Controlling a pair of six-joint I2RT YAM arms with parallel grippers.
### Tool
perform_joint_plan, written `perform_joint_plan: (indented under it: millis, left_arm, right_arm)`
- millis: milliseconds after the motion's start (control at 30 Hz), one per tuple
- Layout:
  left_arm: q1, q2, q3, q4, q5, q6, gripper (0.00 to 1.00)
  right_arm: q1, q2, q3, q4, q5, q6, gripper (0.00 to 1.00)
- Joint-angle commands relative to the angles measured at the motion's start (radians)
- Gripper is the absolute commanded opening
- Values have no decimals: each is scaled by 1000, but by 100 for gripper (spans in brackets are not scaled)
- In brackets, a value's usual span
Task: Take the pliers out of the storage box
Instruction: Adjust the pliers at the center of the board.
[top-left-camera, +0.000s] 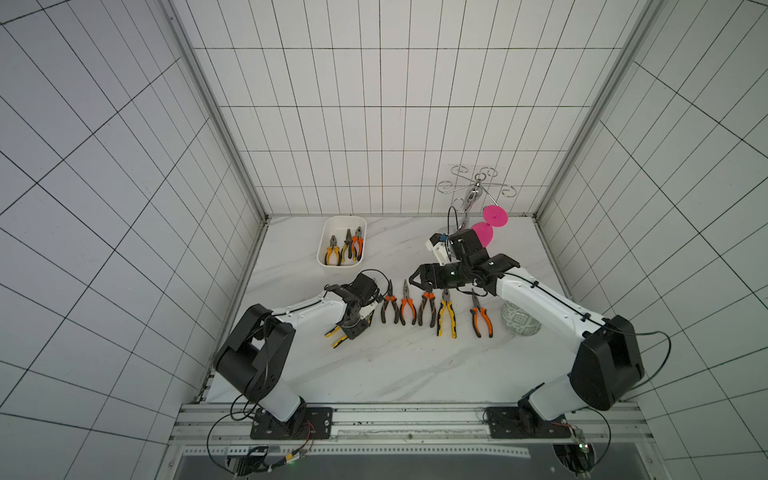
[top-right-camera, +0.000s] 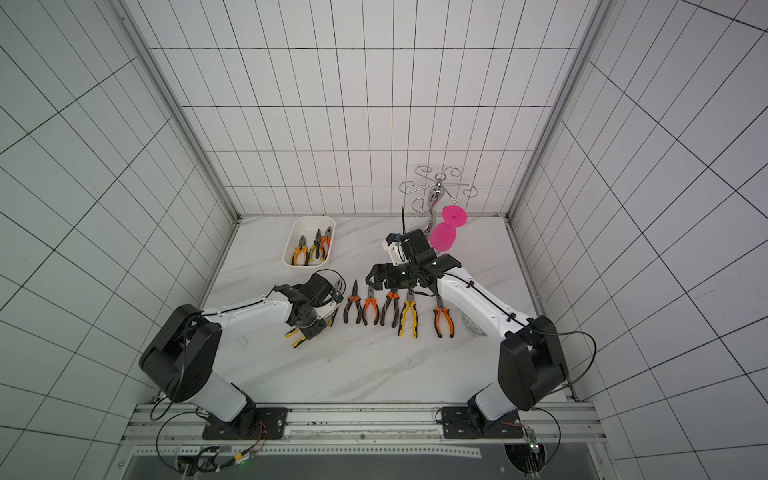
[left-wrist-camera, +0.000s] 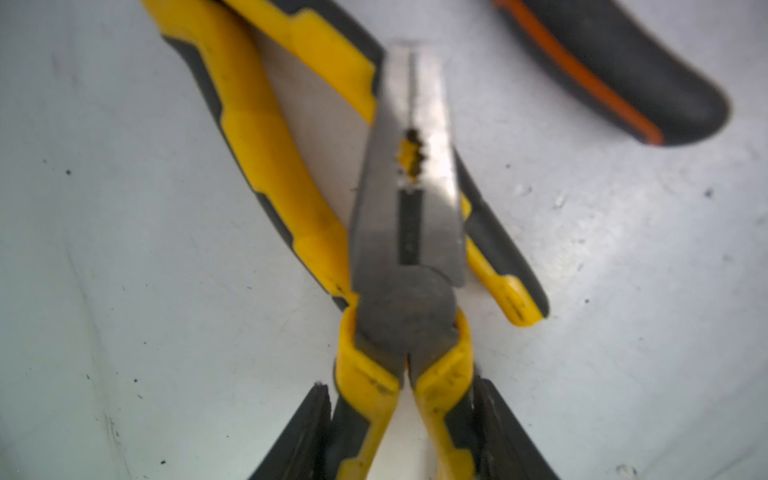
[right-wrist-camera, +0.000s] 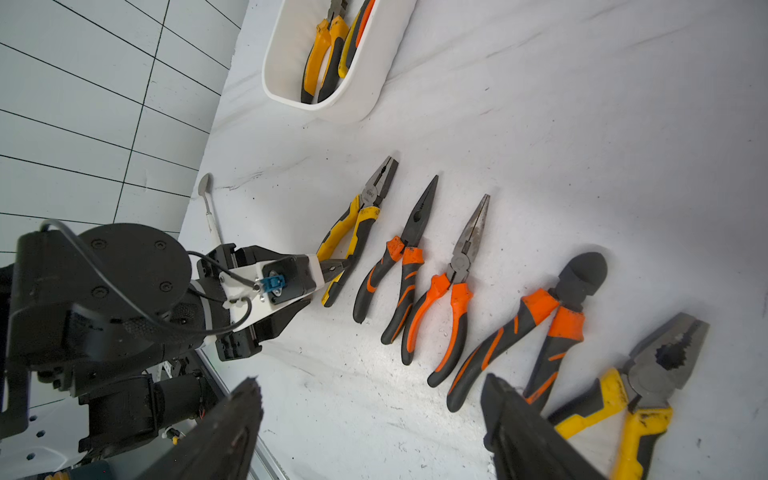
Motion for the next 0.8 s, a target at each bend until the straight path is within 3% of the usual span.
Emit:
perform_joint_plan:
  millis: [0, 100, 300, 500, 767]
  left_arm:
    - [-4, -51, -19, -3, 21, -7, 30]
    - [-4, -69, -17, -10, 21, -9, 22]
    - [1, -158, -27, -14, 25, -39, 22]
    - [111, -213, -16, 55, 35, -216, 20]
    - [183, -85, 51, 80, 26, -347, 18]
  right_arm:
    - [-9, -5, -11, 9, 5, 6, 85]
    - [-8, 1, -6, 9, -2, 8, 85]
    - [-9, 0, -6, 10, -5, 11, 85]
    - [-7, 4, 0, 21, -5, 18, 85]
    - [-7, 18, 21, 24, -2, 24, 85]
